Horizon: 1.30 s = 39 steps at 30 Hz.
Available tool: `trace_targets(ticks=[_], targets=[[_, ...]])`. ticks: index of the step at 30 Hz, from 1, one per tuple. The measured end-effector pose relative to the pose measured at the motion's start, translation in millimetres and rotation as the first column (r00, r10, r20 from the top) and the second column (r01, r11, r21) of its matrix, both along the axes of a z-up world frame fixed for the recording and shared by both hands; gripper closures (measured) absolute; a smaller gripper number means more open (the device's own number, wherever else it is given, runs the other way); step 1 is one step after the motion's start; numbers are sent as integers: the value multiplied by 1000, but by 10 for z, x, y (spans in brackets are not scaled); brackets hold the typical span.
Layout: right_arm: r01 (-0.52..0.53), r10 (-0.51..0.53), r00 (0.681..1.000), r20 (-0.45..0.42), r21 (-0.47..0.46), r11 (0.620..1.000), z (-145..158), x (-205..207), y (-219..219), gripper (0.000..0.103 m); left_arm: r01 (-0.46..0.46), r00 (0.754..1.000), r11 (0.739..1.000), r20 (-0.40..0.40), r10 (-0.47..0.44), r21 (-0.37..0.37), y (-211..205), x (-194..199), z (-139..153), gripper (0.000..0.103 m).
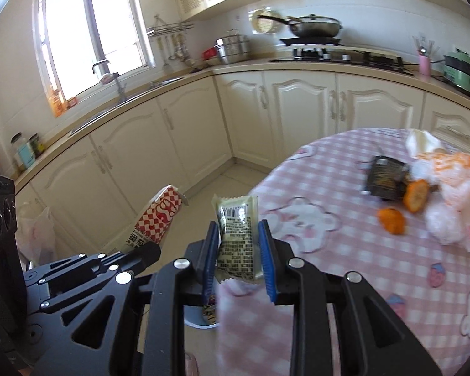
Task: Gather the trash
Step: 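Carry both wrappers over the blue bin and open both tools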
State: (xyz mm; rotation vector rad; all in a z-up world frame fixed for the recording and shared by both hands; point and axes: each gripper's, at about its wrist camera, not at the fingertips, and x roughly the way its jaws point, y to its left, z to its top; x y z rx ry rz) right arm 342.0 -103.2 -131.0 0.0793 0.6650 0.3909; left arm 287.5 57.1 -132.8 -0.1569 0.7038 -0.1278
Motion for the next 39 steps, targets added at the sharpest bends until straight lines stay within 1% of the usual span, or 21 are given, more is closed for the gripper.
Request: trace_targets(ticks=[5, 11, 15, 18, 24, 25, 26, 27, 28, 29, 30, 33, 39], targets=[[-94, 94, 995, -31, -6, 996, -142, 57, 515, 78, -80, 996, 997, -31, 80, -3, 391, -17, -153, 101], [-190, 188, 979, -81, -12, 982, -408, 205, 1106, 78, -166, 982, 986, -87, 165, -2, 784, 39, -403, 101], [-209, 206, 972, -111, -17, 978, -595, 328, 1342, 78, -206, 971, 979, -125, 203, -5, 975, 167, -586, 101], [-207, 203, 972, -122, -21, 978, -706, 430, 1440, 78, -226, 964, 974, -147, 223, -3, 1077, 250, -715, 101], [-170, 167, 980, -103, -21, 985, -802, 616, 1457, 78, -250, 955, 968, -162, 248, 7, 1184, 454, -843, 100], [-164, 161, 982, -99, -24, 986, -806, 633, 1448, 78, -257, 954, 966, -160, 255, 10, 1204, 469, -852, 98], [-158, 155, 983, -97, -26, 987, -813, 655, 1437, 78, -262, 952, 965, -161, 261, 16, 1208, 495, -860, 87], [-156, 153, 983, -98, -23, 988, -826, 679, 1425, 78, -270, 948, 963, -166, 270, 23, 1211, 521, -872, 79], [-153, 150, 984, -99, -23, 988, -840, 697, 1417, 78, -277, 946, 960, -166, 278, 26, 1222, 525, -879, 61], [-152, 149, 984, -101, -22, 988, -853, 711, 1414, 78, -286, 944, 958, -162, 287, 33, 1221, 521, -887, 56], [-152, 149, 983, -104, -21, 988, -860, 725, 1412, 78, -289, 943, 956, -158, 292, 40, 1219, 516, -896, 56], [-153, 150, 983, -109, -22, 988, -888, 748, 1426, 78, -293, 941, 956, -168, 294, 27, 1240, 495, -933, 55], [-163, 159, 980, -122, -23, 986, -929, 746, 1492, 78, -311, 933, 949, -175, 314, 41, 1296, 441, -959, 52]])
